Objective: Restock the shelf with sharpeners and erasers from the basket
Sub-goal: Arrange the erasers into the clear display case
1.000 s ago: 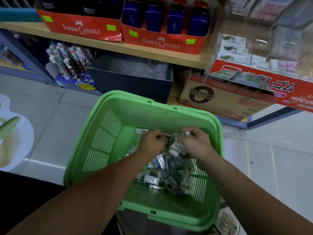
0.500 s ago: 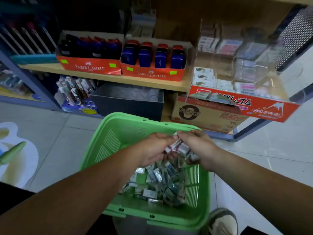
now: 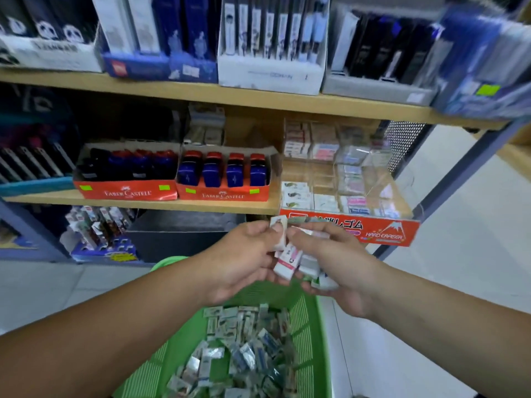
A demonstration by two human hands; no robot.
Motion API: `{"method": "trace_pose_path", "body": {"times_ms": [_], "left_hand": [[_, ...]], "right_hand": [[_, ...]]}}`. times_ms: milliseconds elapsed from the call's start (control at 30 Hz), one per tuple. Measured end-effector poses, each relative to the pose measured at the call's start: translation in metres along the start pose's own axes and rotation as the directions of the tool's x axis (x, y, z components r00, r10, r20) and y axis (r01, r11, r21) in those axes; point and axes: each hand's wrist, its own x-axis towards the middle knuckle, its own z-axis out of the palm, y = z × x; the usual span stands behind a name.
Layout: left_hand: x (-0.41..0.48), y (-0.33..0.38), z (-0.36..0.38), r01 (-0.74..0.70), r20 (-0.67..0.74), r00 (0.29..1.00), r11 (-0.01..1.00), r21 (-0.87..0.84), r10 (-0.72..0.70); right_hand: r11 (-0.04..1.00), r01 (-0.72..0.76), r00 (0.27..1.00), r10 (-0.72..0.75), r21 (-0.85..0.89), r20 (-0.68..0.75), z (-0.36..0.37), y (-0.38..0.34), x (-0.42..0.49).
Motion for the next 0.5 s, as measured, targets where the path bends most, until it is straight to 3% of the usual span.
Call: {"method": "trace_pose_path", "body": {"times_ms": [167,300,433,500], "left_hand": [[0.017,0.014,0.010,-0.037,-0.010,0.999,0.992,-0.121,0.036],[0.039,0.028,0.016,-0.042,-0.112,0.993,0.985,-0.166,0.023],[0.056,0.046,0.016,-0.012,-0.175,0.984,0.994,-0.106,-0.007],[0.061,0.054,0.011,-0.001,-0.231,0.973,0.999,0.046,0.012]], "right_hand": [[0.995,0.095,0.995,-0.095,0.004,0.032,-0.015,-0.020,0.011],[0.981,0.193,0.979,-0.194,-0.015,-0.059,-0.012,-0.032,0.029],[0.972,0.234,0.968,-0.232,0.007,-0.098,-0.019,-0.045,0.051],[0.964,0.264,0.958,-0.262,0.000,-0.117,-0.028,-0.053,0.061]]}}
